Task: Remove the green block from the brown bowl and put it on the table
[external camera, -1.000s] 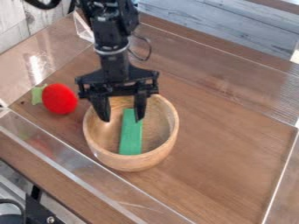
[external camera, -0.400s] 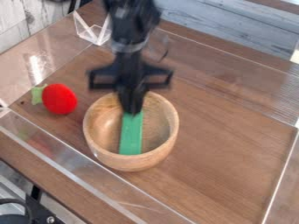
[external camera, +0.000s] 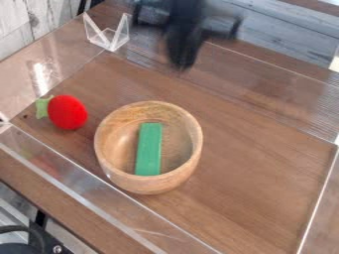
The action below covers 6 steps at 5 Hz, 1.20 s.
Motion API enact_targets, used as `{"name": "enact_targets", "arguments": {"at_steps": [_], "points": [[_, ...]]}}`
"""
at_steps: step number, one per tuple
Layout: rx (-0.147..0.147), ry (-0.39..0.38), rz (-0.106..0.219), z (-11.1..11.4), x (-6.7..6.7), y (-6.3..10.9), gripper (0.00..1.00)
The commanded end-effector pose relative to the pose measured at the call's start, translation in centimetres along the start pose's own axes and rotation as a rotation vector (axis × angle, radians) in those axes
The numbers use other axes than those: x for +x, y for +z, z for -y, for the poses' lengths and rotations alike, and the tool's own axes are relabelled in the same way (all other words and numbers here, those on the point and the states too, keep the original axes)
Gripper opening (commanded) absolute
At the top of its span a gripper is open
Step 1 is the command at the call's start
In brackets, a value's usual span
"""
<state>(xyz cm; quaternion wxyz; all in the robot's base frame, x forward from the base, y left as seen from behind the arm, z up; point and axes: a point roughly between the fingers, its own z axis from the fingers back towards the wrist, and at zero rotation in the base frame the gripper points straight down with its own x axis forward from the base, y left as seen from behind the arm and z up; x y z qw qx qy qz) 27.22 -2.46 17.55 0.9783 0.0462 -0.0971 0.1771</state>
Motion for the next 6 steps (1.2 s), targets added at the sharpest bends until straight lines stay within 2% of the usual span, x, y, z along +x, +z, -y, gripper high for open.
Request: {"name": "enact_targets", "arguments": {"at_steps": [1,2,3,4,5,6], "points": [[-0.019,0.045,0.025,1.7,-0.5,1.4,0.0],[0.023,0.034,0.001,2.1,-1.5,1.1,1.0],[0.057,0.018,-0.01,2.1,-2.3,0.7,1.0],[0.079,-0.002,-0.017,0.2,-3.7,0.0,1.0],[0.095,0.035,-0.015,-2.2,-5.1,-1.6,1.0],[0.076,0.023,-0.012,-2.8,-6.3,-3.9,1.0]]}}
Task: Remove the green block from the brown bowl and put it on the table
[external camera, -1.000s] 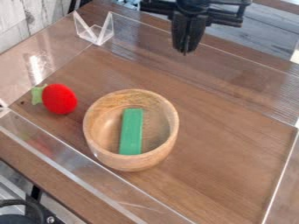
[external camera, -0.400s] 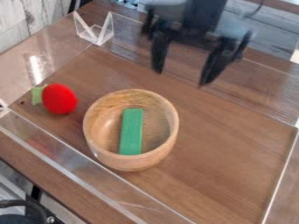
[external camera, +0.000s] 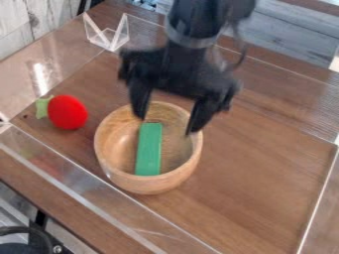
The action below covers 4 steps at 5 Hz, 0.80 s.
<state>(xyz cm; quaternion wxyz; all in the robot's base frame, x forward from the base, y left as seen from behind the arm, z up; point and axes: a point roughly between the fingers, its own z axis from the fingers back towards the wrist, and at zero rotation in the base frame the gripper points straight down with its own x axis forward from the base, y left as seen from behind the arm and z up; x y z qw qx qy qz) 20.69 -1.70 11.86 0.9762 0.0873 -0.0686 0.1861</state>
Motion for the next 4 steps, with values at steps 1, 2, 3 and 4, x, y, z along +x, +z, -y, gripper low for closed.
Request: {"name": "enact_targets", "arguments": {"at_steps": [1,2,3,4], "points": [[-0.044,-0.004,0.022,0.1,0.1,-1.5,0.0],[-0.04,-0.01,0.034,0.5,1.4,-1.0,0.0],[-0.027,-0.016,0.031,0.9,2.4,-0.3,0.0],[0.001,-0.024,0.057,1.3,3.6,4.0,0.0]]}}
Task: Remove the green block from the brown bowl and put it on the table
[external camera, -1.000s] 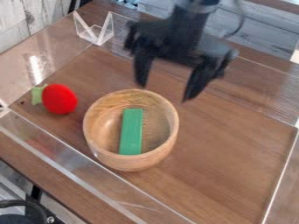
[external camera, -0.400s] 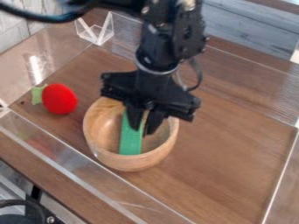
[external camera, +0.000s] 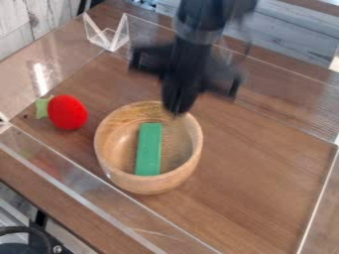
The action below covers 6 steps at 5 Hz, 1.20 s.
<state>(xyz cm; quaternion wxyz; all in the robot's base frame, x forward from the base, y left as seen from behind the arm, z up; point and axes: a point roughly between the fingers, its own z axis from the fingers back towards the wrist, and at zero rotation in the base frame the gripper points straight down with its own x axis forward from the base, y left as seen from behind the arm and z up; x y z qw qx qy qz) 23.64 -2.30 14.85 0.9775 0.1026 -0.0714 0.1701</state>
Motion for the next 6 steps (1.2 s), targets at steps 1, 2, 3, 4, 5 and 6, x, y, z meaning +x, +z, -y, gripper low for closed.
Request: {"name": "enact_targets", "arguments": {"at_steps": [1,2,3,4,5,6], "points": [[0.01,0.0,0.07,0.8,2.1,5.9,0.0],[0.009,0.054,0.046,1.9,0.3,6.9,0.0],[0.027,0.06,0.012,0.8,-1.3,5.2,1.0],[0.038,0.068,0.0,-0.6,-1.8,3.3,1.0],[0.043,0.07,-0.011,-1.8,-1.4,2.7,1.0],[0.05,0.208,-0.042,-2.6,-1.7,2.0,1.0]]}}
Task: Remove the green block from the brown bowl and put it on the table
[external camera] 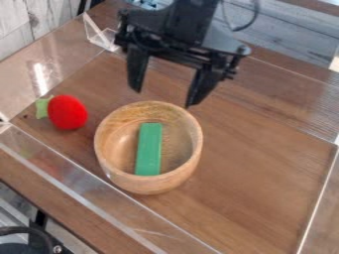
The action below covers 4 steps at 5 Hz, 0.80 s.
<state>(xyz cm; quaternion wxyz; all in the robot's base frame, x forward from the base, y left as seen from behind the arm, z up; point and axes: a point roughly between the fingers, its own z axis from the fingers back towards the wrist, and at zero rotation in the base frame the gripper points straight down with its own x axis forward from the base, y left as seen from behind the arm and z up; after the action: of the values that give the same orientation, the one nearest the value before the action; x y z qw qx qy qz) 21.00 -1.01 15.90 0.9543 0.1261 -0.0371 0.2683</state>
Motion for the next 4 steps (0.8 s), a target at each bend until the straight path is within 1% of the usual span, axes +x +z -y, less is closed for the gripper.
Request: {"name": "enact_targets", "arguments": {"at_steps": [1,2,3,4], "points": [[-0.032,0.133,0.0,-0.6,-0.1,0.1,1.0],[-0.052,0.125,-0.007,0.1,-1.3,-1.3,1.0],[-0.084,0.099,-0.01,1.2,-2.4,-3.3,1.0],[-0.1,0.117,-0.023,1.3,-2.2,-5.5,1.0]]}}
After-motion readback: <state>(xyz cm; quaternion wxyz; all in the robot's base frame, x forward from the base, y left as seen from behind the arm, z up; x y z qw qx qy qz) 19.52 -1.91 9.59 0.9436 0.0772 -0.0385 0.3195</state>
